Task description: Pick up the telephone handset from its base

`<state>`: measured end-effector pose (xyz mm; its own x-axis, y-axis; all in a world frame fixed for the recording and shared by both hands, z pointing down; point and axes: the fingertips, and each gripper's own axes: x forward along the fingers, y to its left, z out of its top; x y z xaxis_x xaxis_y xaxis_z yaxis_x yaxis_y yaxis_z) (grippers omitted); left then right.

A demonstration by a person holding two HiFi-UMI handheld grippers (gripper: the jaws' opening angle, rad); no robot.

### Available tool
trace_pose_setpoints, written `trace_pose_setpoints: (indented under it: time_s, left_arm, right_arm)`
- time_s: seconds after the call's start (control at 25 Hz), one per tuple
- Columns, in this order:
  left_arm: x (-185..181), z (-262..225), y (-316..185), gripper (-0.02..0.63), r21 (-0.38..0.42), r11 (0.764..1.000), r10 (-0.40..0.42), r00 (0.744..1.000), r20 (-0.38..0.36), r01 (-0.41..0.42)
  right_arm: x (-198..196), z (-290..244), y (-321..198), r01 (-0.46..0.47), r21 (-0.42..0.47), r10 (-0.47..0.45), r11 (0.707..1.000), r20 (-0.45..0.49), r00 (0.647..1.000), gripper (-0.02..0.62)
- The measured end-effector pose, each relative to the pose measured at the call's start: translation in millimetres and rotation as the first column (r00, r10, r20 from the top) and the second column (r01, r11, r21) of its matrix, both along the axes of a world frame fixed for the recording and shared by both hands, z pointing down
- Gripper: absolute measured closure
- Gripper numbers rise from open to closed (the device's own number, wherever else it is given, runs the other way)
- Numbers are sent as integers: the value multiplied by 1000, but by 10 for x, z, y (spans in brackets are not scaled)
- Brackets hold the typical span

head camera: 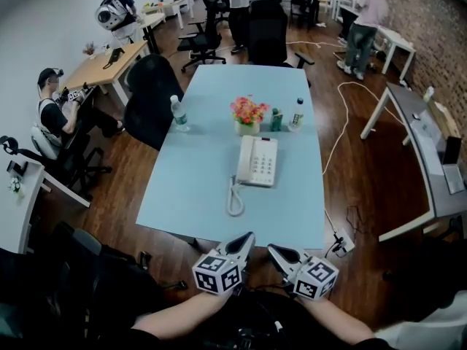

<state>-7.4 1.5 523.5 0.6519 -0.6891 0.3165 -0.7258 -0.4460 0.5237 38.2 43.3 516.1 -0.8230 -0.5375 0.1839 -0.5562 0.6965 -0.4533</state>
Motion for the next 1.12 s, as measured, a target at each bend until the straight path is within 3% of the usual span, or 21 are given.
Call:
trace_pose_setpoints:
  time_s: [0.6, 0.92, 1.12]
  left_arm:
    - [-535, 56, -1290, 606, 12, 996, 84, 995, -51, -84]
    - [-629, 172, -1688, 606, -4, 998, 64, 997, -36, -64]
    - [-650, 253, -1923, 606, -11, 999, -33, 999, -27, 33]
  right_arm:
    - [-445, -46, -1200, -124, 39, 126, 991, -56, 990, 578]
    - [-486, -49, -1572, -124, 38, 126, 992, -57, 990, 578]
    - [-414, 14, -1787, -54, 25, 55, 998, -55, 997, 577]
